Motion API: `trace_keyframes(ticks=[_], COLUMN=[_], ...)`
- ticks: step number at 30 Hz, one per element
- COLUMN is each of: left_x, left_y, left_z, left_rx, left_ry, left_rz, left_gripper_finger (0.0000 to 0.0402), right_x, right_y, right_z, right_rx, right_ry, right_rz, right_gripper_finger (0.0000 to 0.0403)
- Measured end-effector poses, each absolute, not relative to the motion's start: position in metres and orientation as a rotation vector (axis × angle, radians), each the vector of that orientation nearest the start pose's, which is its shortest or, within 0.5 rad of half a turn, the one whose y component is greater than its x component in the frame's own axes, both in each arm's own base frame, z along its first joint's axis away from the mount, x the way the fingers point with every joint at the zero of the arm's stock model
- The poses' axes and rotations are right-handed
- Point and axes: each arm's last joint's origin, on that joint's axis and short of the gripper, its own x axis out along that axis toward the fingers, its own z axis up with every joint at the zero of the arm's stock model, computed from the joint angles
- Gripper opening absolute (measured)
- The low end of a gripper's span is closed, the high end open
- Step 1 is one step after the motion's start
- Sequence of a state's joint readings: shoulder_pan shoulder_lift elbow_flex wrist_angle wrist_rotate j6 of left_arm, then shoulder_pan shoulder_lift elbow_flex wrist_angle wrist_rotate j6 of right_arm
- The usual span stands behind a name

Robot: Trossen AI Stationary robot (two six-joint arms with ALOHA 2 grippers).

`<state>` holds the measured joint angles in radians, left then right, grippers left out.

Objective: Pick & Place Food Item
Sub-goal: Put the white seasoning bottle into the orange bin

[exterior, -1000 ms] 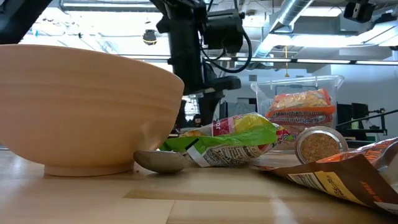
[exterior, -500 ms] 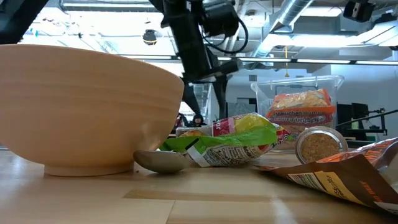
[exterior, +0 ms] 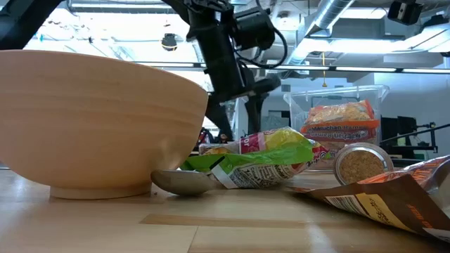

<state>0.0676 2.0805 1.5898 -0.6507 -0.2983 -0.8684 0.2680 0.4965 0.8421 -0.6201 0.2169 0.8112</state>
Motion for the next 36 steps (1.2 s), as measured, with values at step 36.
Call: trace_keyframes(ticks=[36], left_x=[0.44], left_y=[0.03], left_z=[0.168], left_rx=[-0.588], left_ry=[0.768], left_rz=[0.966], left_gripper_finger=[0.0197], right_x=[0.087], right_y=[0.018], right_z=[0.343], right_rx=[0.743], right_ry=[0.267], right_rz=[-0.055], right_gripper_finger=[0.0163])
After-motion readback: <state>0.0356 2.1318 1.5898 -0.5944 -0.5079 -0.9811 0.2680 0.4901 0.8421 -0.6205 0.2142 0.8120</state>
